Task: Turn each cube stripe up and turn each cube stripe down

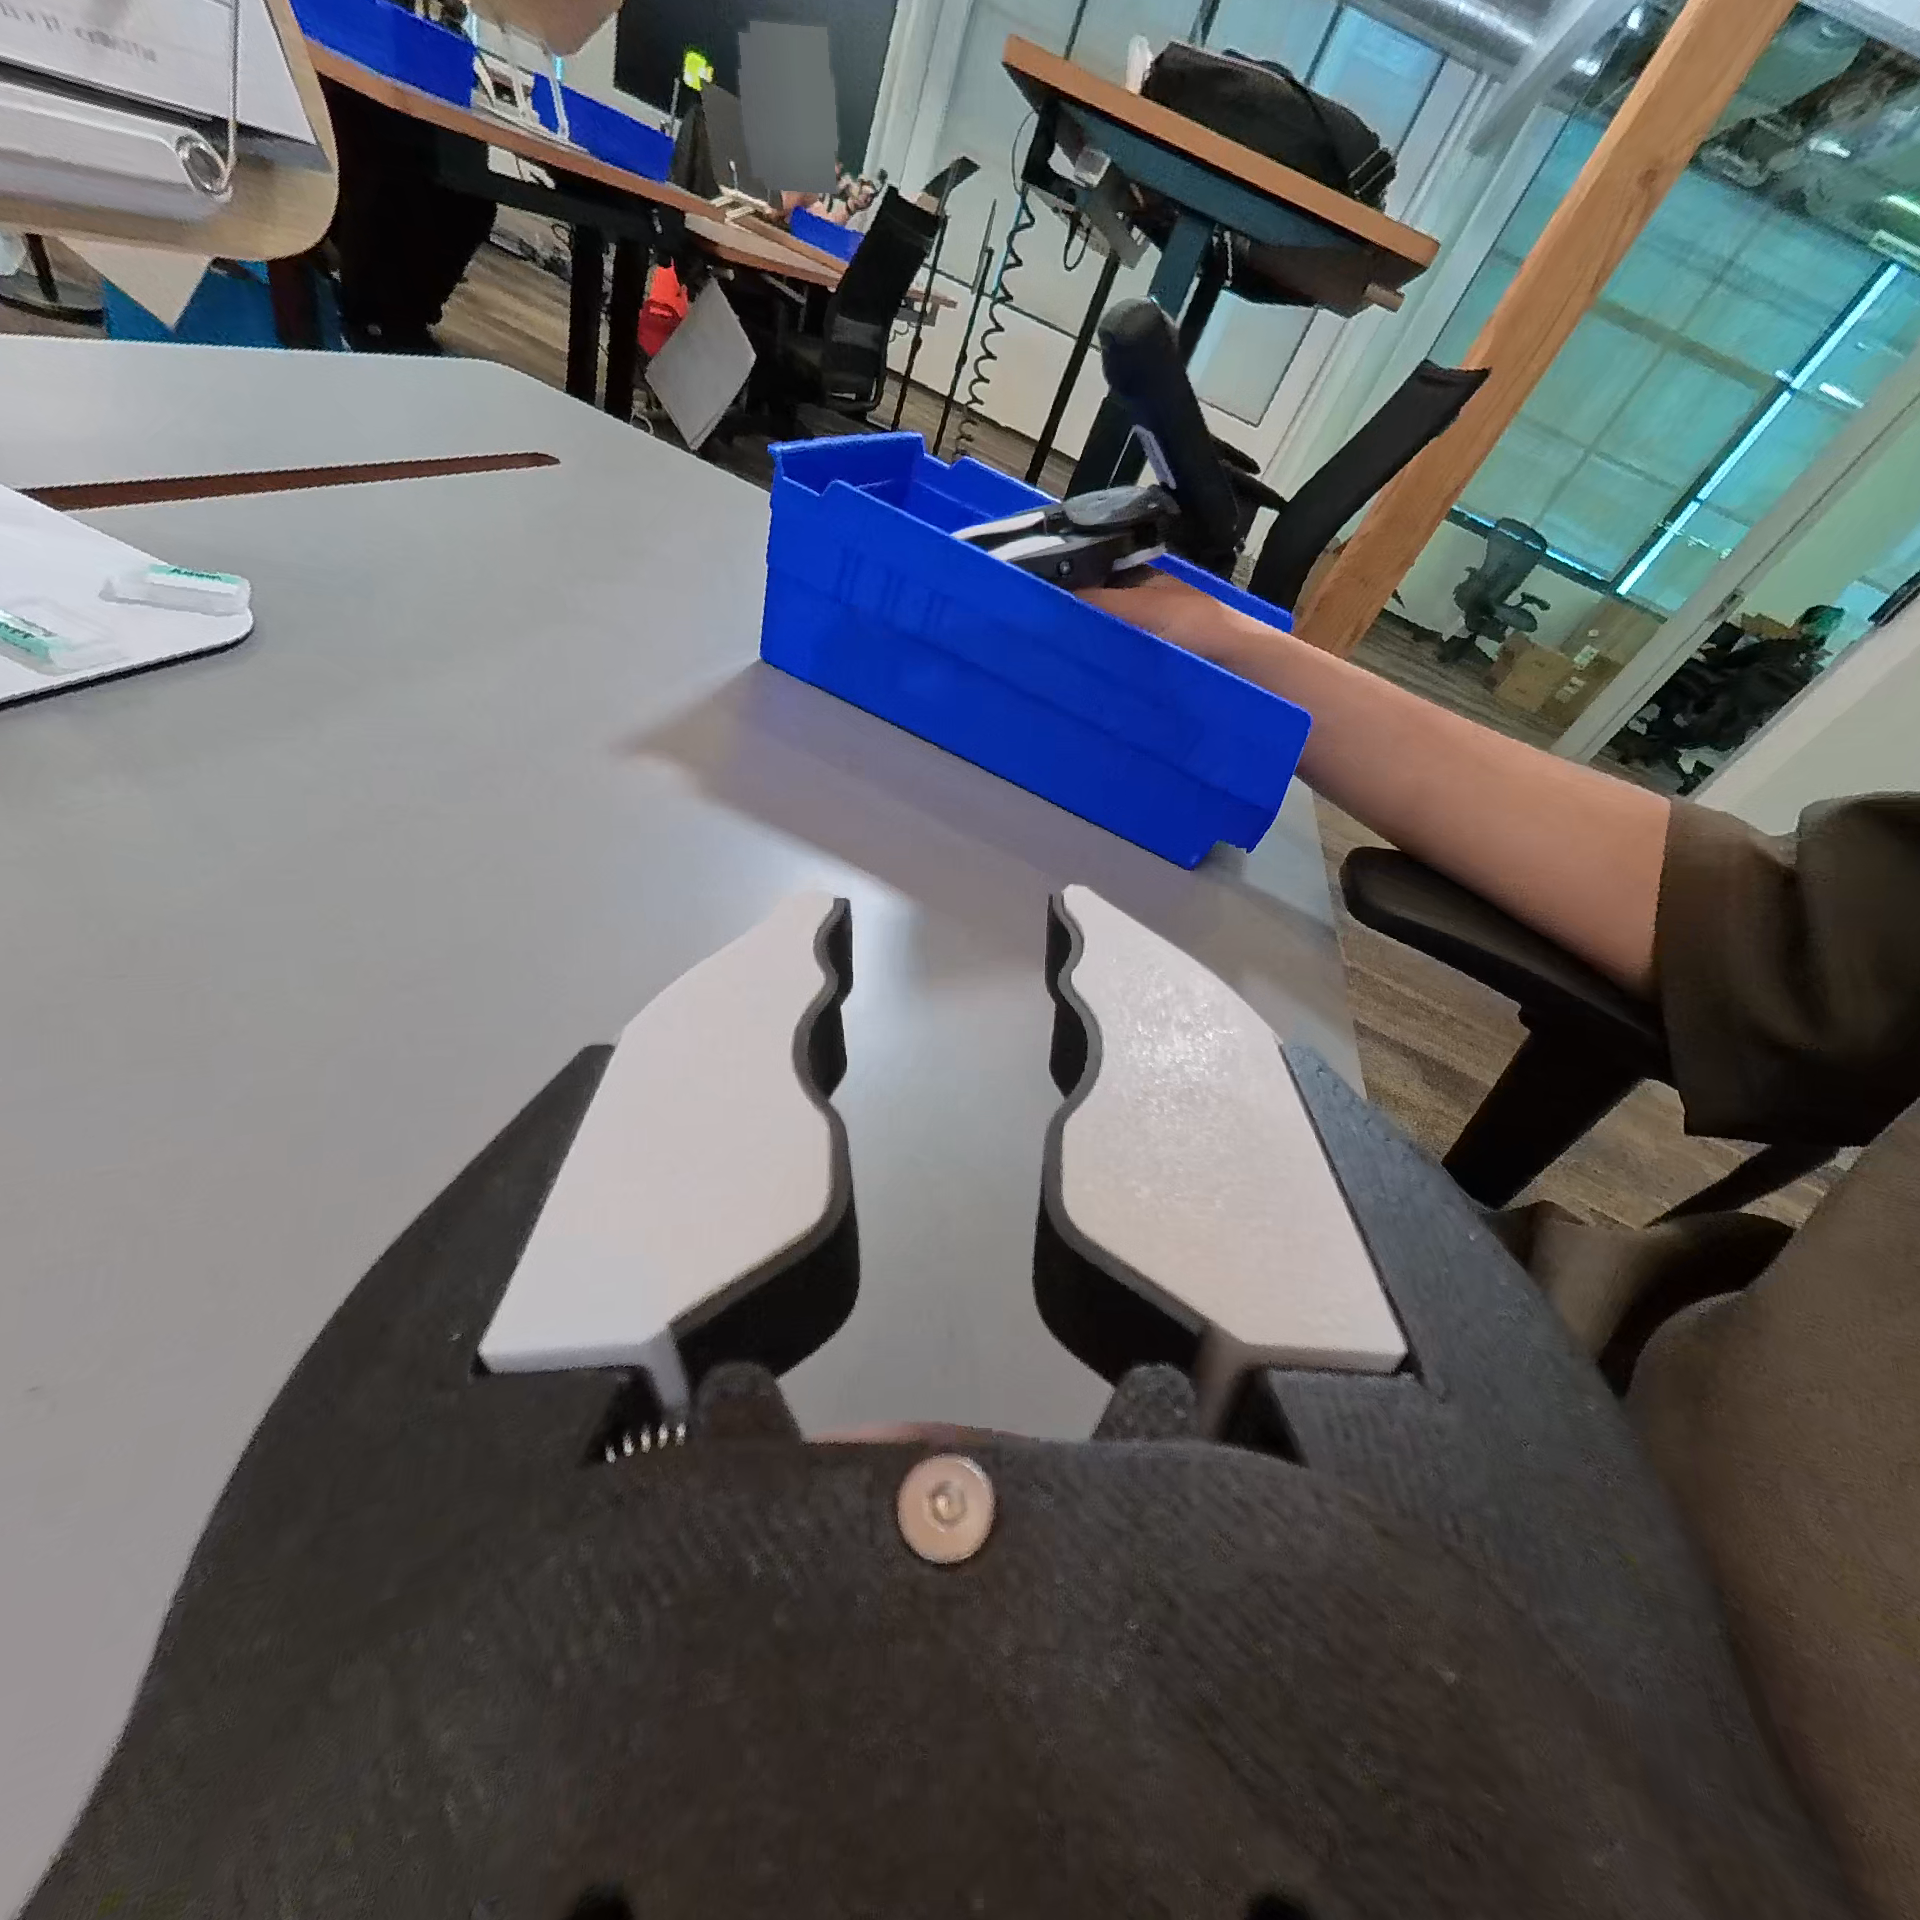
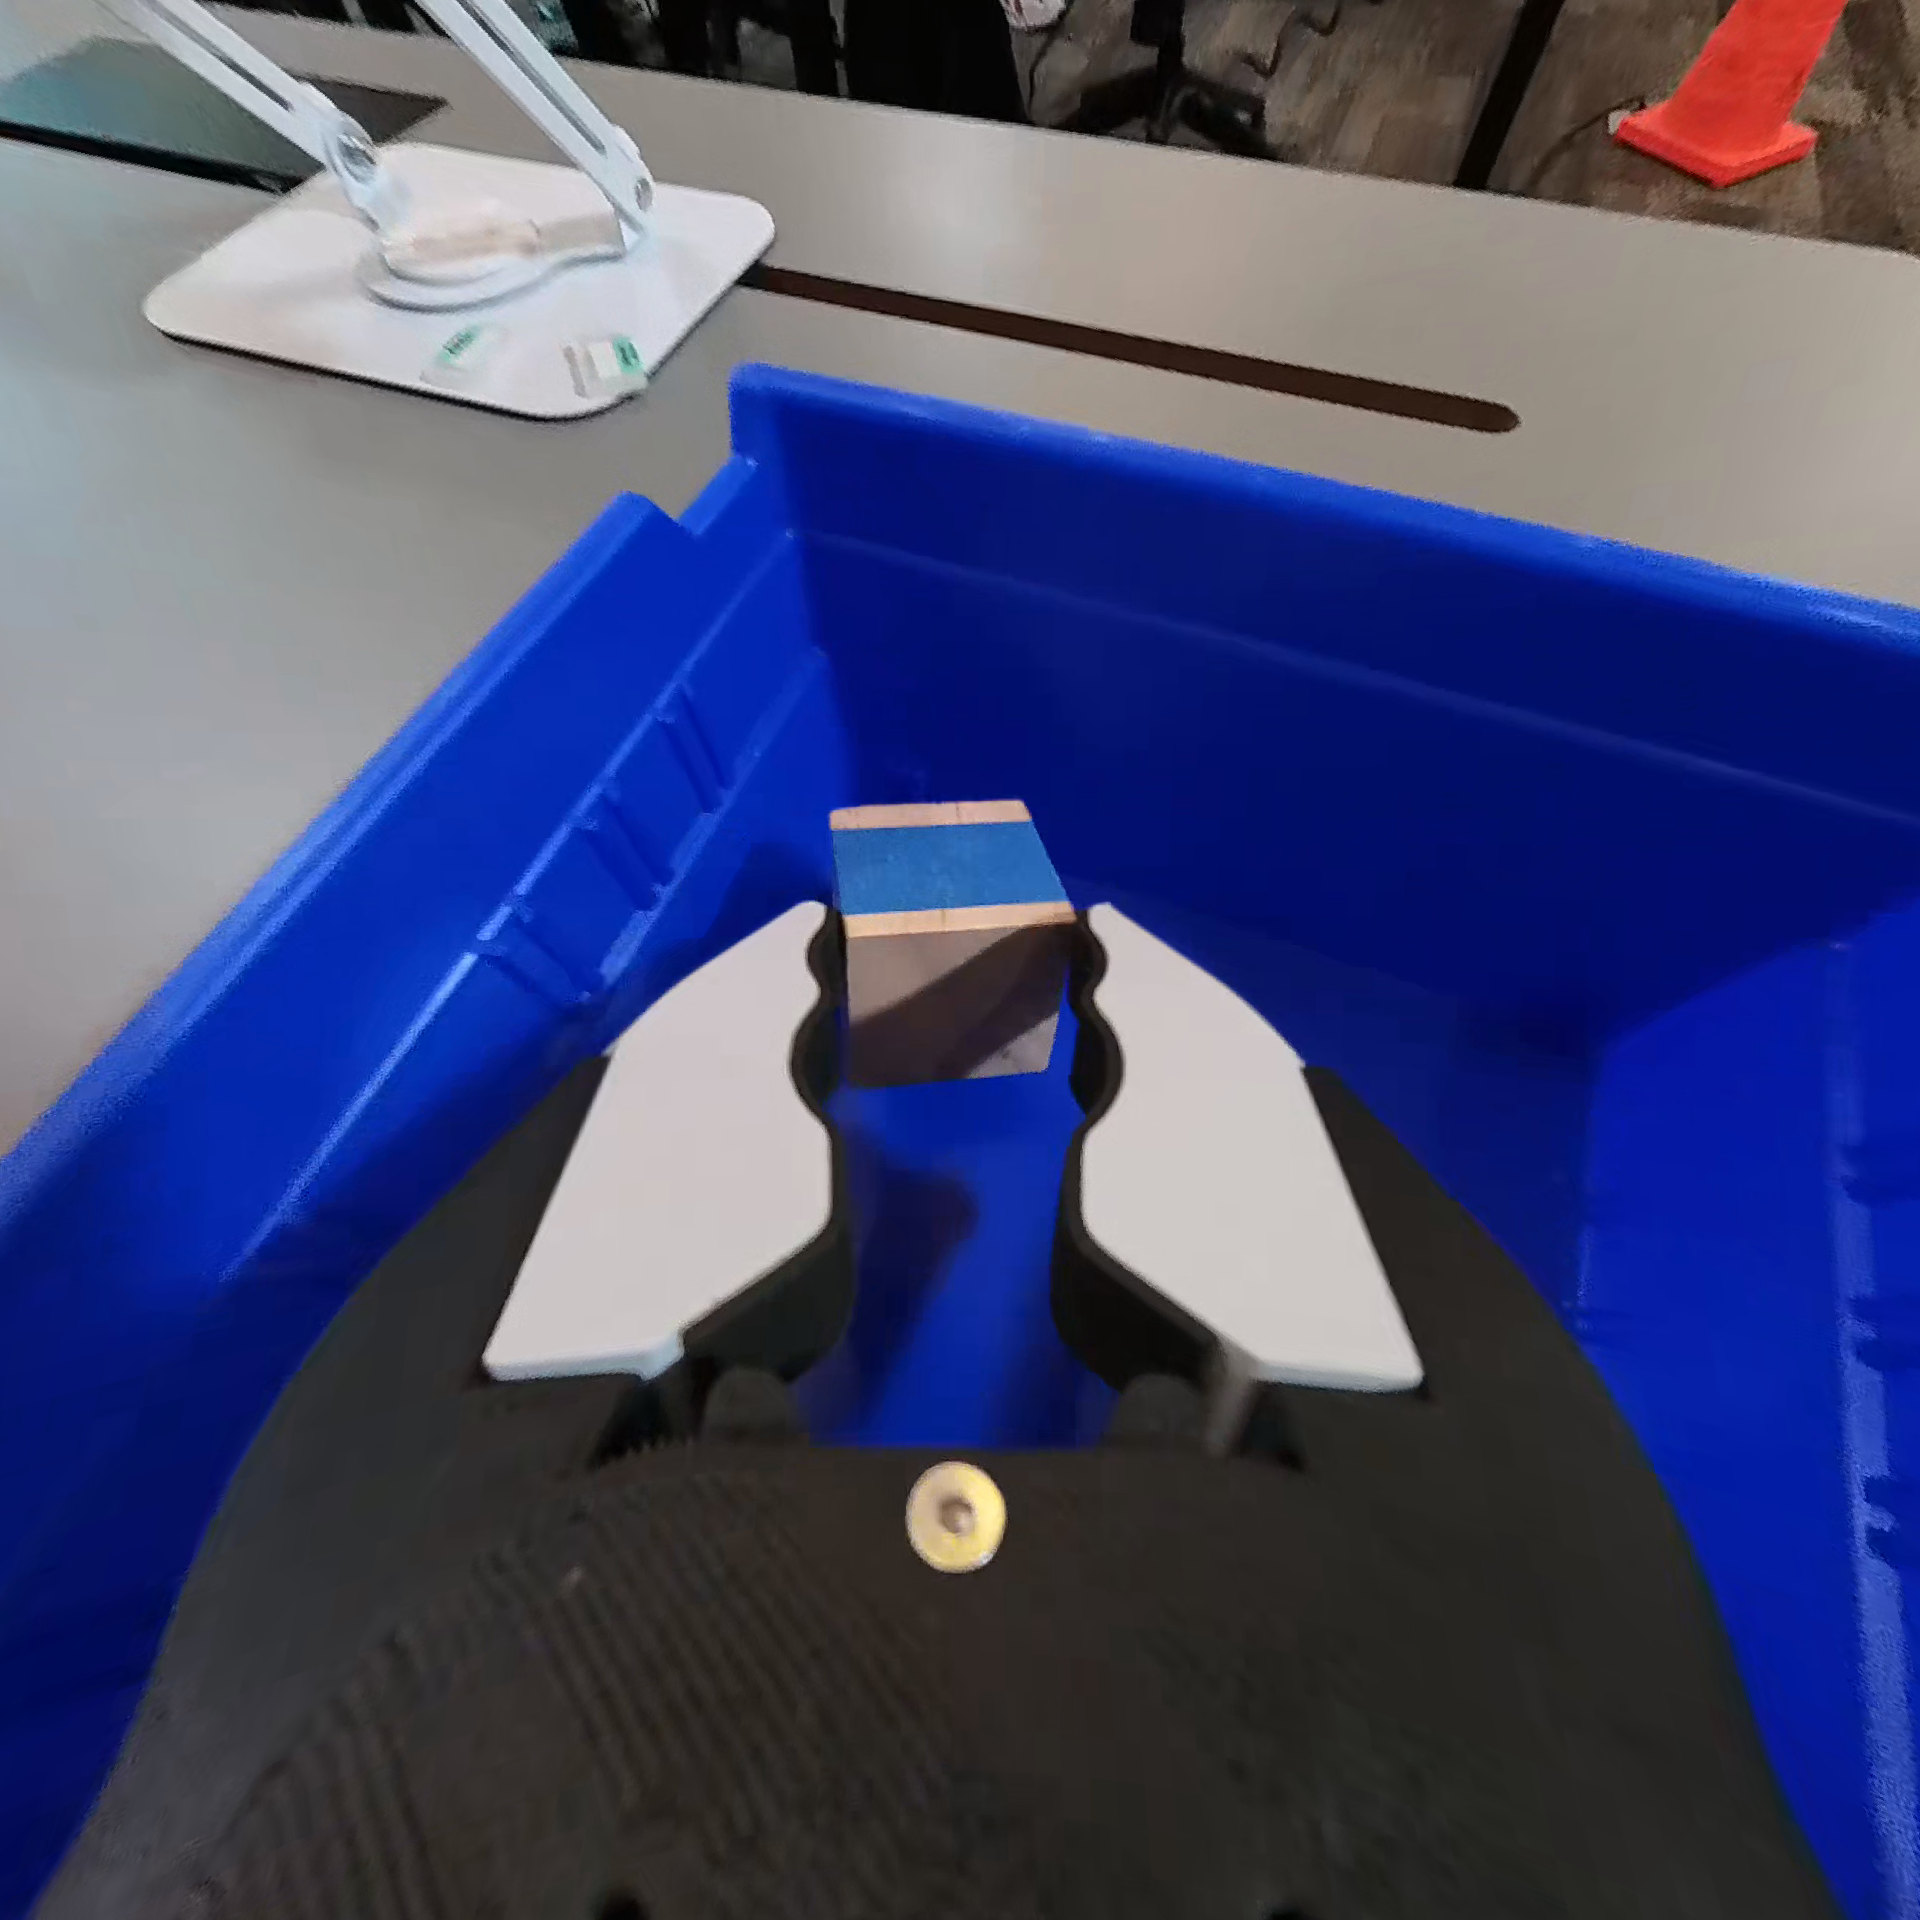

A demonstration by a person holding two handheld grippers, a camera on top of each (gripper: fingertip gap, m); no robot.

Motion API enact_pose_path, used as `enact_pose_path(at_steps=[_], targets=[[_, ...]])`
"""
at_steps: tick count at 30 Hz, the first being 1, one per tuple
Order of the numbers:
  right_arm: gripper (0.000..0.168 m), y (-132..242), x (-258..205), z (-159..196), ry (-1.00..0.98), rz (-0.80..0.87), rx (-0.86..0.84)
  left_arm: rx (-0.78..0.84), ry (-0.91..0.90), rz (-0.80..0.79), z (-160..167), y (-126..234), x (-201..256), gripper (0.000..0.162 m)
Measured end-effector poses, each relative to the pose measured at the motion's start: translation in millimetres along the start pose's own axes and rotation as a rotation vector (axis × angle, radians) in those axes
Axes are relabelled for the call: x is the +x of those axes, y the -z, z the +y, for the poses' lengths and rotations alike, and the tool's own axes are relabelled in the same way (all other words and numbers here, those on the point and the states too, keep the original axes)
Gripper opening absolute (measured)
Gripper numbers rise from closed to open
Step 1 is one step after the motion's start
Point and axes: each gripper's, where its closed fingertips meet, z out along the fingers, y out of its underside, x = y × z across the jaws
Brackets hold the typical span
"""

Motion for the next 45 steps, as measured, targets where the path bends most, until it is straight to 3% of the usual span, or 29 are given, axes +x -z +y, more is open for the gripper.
enact_pose_path(at_steps=[13, 18, 22, 25, 28, 33, 35, 39, 42, 45], targets=[[0.049, 0.6, 6.5, 24.4, -0.04, 0.006, -0.127, 0.019, 0.009, -0.055, -2.1, 6.7, -10.1, 0.036], [0.054, 17.0, 7.9, -5.0, -0.05, 0.027, -0.007, 0.027, 0.011, -0.073, -4.0, 7.5, -13.8, 0.037], [0.053, 48.7, -2.0, -48.3, -0.037, -0.035, 0.211, 0.031, 0.019, -0.088, -6.3, 4.5, -18.3, 0.039], [0.052, 81.6, -26.2, -83.2, -0.02, -0.126, 0.369, 0.034, 0.017, -0.096, -8.7, -1.5, -22.1, 0.042], [0.052, 106.3, -66.0, -112.2, 0.057, -0.176, 0.413, 0.034, 0.022, -0.107, -11.5, -9.7, -26.6, 0.044], [0.057, 115.6, -176.9, -139.2, 0.097, -0.345, 0.442, 0.035, 0.037, -0.123, -16.6, -23.4, -33.9, 0.045], [0.053, 95.9, -217.1, -130.0, 0.074, -0.37, 0.374, 0.043, 0.051, -0.138, -19.3, -27.2, -38.6, 0.045], [0.054, 38.8, -285.9, -73.7, 0.104, -0.417, 0.175, 0.068, 0.075, -0.212, -27.4, -22.6, -58.1, 0.048], [0.053, 7.6, -314.6, -27.0, 0.091, -0.46, 0.084, 0.112, 0.091, -0.261, -46.0, -2.4, -70.2, 0.048], [0.053, 1.9, -332.1, -0.3, 0.016, -0.573, -0.032, 0.202, 0.114, -0.31, -85.1, 37.7, -72.0, 0.049]])
